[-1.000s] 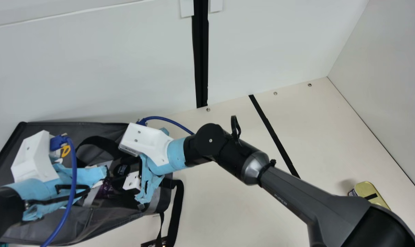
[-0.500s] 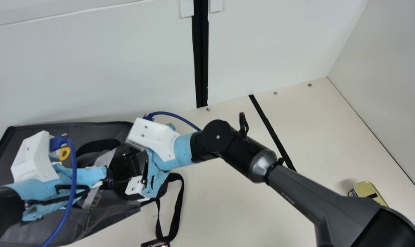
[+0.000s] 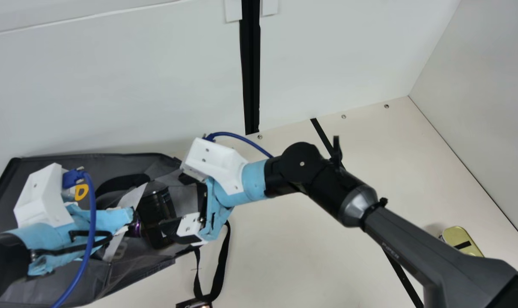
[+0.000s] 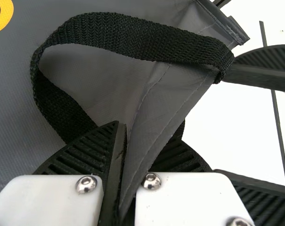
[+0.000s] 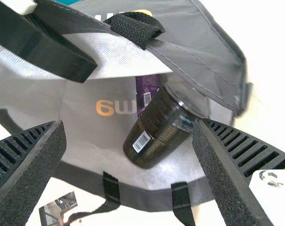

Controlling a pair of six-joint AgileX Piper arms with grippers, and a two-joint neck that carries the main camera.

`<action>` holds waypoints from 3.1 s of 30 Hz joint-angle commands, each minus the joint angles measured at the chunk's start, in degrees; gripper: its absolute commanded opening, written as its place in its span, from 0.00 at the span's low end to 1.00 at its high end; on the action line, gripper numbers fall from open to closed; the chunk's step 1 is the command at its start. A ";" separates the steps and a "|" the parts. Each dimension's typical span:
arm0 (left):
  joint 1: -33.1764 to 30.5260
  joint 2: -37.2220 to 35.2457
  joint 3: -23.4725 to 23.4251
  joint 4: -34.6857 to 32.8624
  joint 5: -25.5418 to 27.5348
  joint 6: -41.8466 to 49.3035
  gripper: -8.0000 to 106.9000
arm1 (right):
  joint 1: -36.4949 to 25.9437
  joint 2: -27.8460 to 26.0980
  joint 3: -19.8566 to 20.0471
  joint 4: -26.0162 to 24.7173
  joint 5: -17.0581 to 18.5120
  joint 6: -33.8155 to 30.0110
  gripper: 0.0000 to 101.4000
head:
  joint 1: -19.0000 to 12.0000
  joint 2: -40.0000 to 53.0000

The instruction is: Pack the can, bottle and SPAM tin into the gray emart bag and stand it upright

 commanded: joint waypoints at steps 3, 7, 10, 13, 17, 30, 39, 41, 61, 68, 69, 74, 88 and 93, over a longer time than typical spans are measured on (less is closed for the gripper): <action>0.00 0.00 0.00 0.00 0.00 0.00 0.00 | -1.93 -1.28 0.81 0.51 1.86 -0.85 0.94 | -1.30 -0.05; 0.00 0.00 0.00 0.00 0.00 0.00 0.00 | -3.88 -2.39 1.37 0.66 3.68 -1.71 0.94 | -1.30 -0.05; 0.00 0.00 0.00 0.00 0.00 0.00 0.00 | -5.40 -3.08 1.53 0.70 4.95 -2.18 0.94 | -1.30 -0.05; 0.00 0.00 0.00 0.00 0.00 0.00 0.00 | -6.88 -3.79 1.63 0.67 6.07 -2.37 0.94 | -1.30 -0.05; 0.00 0.00 0.00 0.00 0.00 0.00 0.00 | -8.90 -4.78 1.73 0.48 7.43 -2.33 0.94 | -1.30 -0.05; 0.00 0.00 0.00 0.00 0.00 0.00 0.00 | -14.71 -8.47 2.36 -1.45 9.25 -0.73 0.94 | -1.30 -0.05; 0.00 0.00 0.00 0.00 0.00 0.00 0.00 | -17.18 -11.92 3.46 -4.05 7.37 2.80 0.94 | -1.30 -0.05; 0.00 0.00 0.00 0.00 0.00 0.00 0.00 | -17.62 -12.79 3.81 -4.84 6.76 3.77 0.94 | -1.30 -0.05; 0.00 0.00 0.00 0.00 0.00 0.00 0.00 | -23.49 -21.97 7.16 -16.78 1.93 15.06 0.94 | -1.30 -0.05; 0.00 0.00 0.00 0.00 0.00 0.00 0.00 | -25.90 -25.51 8.30 -23.52 0.92 19.51 0.94 | -1.30 -0.05; 0.00 0.00 0.00 0.00 0.00 0.00 0.00 | -26.29 -25.97 8.41 -24.47 0.85 20.19 0.94 | -1.30 -0.05; 0.00 0.00 0.00 0.00 0.00 0.00 0.00 | -28.57 -28.14 8.96 -29.31 0.49 23.70 0.94 | -1.30 -0.05; 0.00 0.00 0.00 0.00 0.00 0.00 0.00 | -35.62 -32.95 8.78 -42.46 1.68 34.12 0.94 | -1.30 -0.05; 0.00 0.00 0.00 0.00 0.00 0.00 0.00 | -37.67 -34.23 7.89 -46.76 3.19 37.72 0.94 | -1.30 -0.05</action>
